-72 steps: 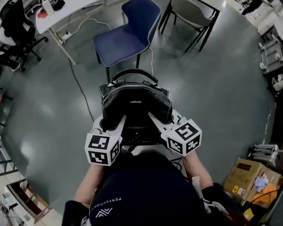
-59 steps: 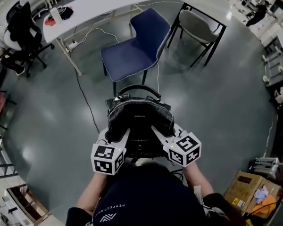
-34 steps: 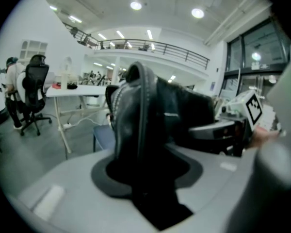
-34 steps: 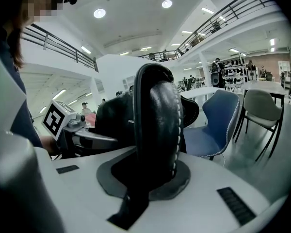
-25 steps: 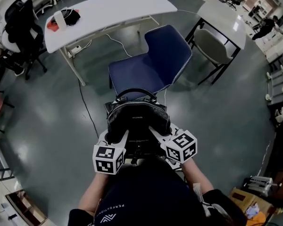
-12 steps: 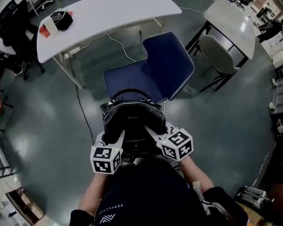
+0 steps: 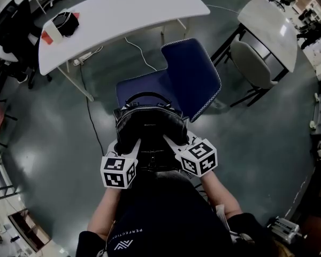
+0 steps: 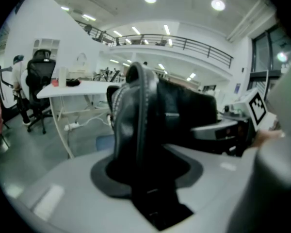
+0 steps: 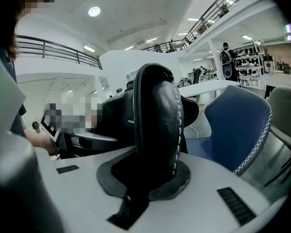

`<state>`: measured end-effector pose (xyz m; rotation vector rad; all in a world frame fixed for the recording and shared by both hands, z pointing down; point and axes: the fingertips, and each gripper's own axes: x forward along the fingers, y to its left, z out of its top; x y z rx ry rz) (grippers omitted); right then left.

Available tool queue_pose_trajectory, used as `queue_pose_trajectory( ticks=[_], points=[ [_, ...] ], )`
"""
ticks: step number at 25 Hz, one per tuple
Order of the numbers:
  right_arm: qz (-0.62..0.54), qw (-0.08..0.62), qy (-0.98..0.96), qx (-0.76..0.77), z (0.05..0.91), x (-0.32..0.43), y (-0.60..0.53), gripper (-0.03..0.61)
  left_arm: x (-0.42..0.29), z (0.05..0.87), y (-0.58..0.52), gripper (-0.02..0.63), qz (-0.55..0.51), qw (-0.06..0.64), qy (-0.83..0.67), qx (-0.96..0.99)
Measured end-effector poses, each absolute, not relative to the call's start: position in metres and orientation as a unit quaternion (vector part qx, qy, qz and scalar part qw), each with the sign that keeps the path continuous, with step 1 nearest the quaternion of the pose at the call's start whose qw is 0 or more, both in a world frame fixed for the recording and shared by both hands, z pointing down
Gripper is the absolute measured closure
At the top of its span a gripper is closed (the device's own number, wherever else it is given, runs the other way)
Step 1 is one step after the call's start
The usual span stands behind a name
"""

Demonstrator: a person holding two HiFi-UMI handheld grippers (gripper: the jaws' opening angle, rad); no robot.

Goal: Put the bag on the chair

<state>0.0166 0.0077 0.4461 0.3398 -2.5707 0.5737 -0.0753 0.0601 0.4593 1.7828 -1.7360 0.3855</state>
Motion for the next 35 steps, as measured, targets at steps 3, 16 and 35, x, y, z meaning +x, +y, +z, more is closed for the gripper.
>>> queue_pose_trajectory(
  ticks=[3,16,35],
  points=[
    [0.213,0.237,-0.938,0.134,0.447,0.011,-0.004,0.545,-0.082,0.459,0.047,0.430,0.154,0.302,-0.654,0.677],
    [0.252,0.244,-0.917,0.191,0.470,-0.020,-0.077,0.545,-0.119,0.484,-0.040,0.423,0.181,0.311,-0.609,0.707],
    [0.289,0.244,-0.871,0.314,0.538,-0.043,-0.174,0.543,-0.148,0.551,-0.164,0.414,0.240,0.310,-0.519,0.760]
  ],
)
